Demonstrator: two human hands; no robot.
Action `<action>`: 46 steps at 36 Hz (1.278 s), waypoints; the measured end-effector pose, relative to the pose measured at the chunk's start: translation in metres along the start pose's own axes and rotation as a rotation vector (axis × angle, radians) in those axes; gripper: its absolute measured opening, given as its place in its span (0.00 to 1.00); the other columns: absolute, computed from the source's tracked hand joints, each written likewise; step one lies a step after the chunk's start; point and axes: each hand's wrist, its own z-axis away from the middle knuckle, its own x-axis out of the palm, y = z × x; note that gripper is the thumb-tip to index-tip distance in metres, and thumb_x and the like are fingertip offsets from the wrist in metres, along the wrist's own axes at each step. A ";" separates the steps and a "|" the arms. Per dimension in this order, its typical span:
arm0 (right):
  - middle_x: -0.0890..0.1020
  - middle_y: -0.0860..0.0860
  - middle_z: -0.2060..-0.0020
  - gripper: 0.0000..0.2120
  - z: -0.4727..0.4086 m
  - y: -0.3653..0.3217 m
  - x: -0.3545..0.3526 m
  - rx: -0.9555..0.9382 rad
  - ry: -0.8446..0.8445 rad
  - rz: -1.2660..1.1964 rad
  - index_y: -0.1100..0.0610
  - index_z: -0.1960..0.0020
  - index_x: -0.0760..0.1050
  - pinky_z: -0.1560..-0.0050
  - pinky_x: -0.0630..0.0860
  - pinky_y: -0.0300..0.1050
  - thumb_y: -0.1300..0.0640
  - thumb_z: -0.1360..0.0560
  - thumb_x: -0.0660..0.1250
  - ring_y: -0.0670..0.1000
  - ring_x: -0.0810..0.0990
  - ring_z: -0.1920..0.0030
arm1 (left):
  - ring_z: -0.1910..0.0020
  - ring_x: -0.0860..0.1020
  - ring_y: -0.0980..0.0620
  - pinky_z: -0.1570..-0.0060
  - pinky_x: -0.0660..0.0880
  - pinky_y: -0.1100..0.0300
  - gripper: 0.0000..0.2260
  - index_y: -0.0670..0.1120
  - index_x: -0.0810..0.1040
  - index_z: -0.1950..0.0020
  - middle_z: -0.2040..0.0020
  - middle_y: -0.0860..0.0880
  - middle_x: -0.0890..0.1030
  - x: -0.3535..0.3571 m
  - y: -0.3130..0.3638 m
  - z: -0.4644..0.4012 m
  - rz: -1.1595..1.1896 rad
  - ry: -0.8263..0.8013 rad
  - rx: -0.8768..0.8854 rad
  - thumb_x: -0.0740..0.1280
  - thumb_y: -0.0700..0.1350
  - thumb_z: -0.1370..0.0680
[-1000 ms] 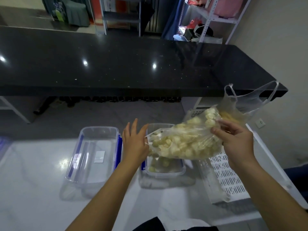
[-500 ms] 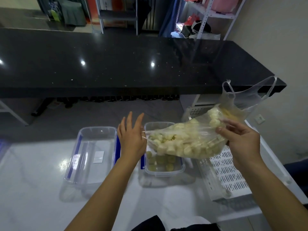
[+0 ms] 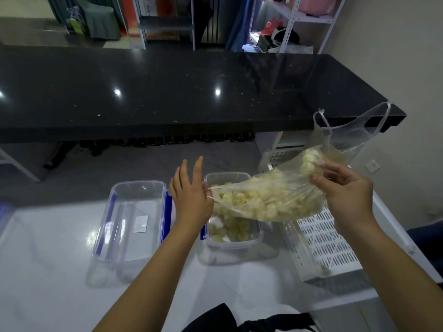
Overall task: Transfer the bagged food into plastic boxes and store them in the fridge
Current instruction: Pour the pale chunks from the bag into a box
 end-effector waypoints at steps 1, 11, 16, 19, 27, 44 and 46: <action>0.84 0.55 0.52 0.16 0.001 0.000 0.001 -0.005 -0.018 0.019 0.48 0.50 0.84 0.50 0.81 0.47 0.67 0.30 0.76 0.53 0.84 0.50 | 0.21 0.50 0.42 0.24 0.49 0.42 0.30 0.56 0.53 0.19 0.19 0.44 0.53 0.000 0.000 0.000 -0.002 -0.005 -0.014 0.61 0.42 0.19; 0.84 0.50 0.55 0.17 -0.005 -0.011 -0.003 -0.050 -0.049 0.068 0.46 0.53 0.84 0.49 0.82 0.44 0.67 0.32 0.77 0.50 0.83 0.51 | 0.20 0.48 0.43 0.23 0.48 0.43 0.29 0.56 0.52 0.19 0.18 0.45 0.52 -0.002 0.004 0.005 0.011 -0.036 -0.039 0.60 0.43 0.17; 0.85 0.54 0.52 0.15 -0.020 -0.028 -0.006 -0.075 0.028 0.011 0.46 0.53 0.85 0.50 0.82 0.46 0.64 0.31 0.78 0.53 0.85 0.49 | 0.20 0.48 0.45 0.23 0.48 0.44 0.33 0.56 0.52 0.19 0.19 0.45 0.52 -0.002 0.012 0.004 0.045 -0.042 0.026 0.61 0.39 0.21; 0.84 0.51 0.54 0.16 -0.010 -0.024 0.005 -0.115 -0.045 0.076 0.45 0.53 0.84 0.52 0.81 0.40 0.65 0.31 0.77 0.50 0.84 0.52 | 0.20 0.47 0.44 0.22 0.48 0.44 0.34 0.57 0.50 0.19 0.18 0.45 0.50 -0.002 0.014 0.004 0.019 -0.079 -0.009 0.60 0.38 0.20; 0.84 0.49 0.55 0.15 -0.012 -0.029 0.005 -0.108 -0.062 0.066 0.46 0.53 0.84 0.53 0.81 0.37 0.65 0.31 0.77 0.45 0.83 0.54 | 0.20 0.48 0.43 0.23 0.47 0.44 0.34 0.56 0.51 0.19 0.18 0.45 0.51 -0.002 0.008 0.006 -0.026 -0.088 -0.009 0.61 0.38 0.22; 0.84 0.50 0.56 0.14 -0.017 -0.035 0.004 -0.093 -0.077 0.104 0.45 0.53 0.84 0.50 0.84 0.51 0.64 0.30 0.77 0.51 0.84 0.54 | 0.20 0.50 0.43 0.23 0.50 0.43 0.33 0.55 0.54 0.20 0.19 0.44 0.54 0.004 0.006 0.009 0.003 -0.105 -0.009 0.61 0.37 0.22; 0.84 0.48 0.56 0.15 -0.011 -0.030 0.008 -0.102 -0.146 0.149 0.44 0.52 0.84 0.52 0.83 0.50 0.64 0.29 0.76 0.53 0.84 0.52 | 0.20 0.50 0.43 0.23 0.50 0.43 0.34 0.56 0.54 0.20 0.19 0.44 0.54 0.005 0.004 0.009 0.000 -0.121 -0.025 0.62 0.36 0.23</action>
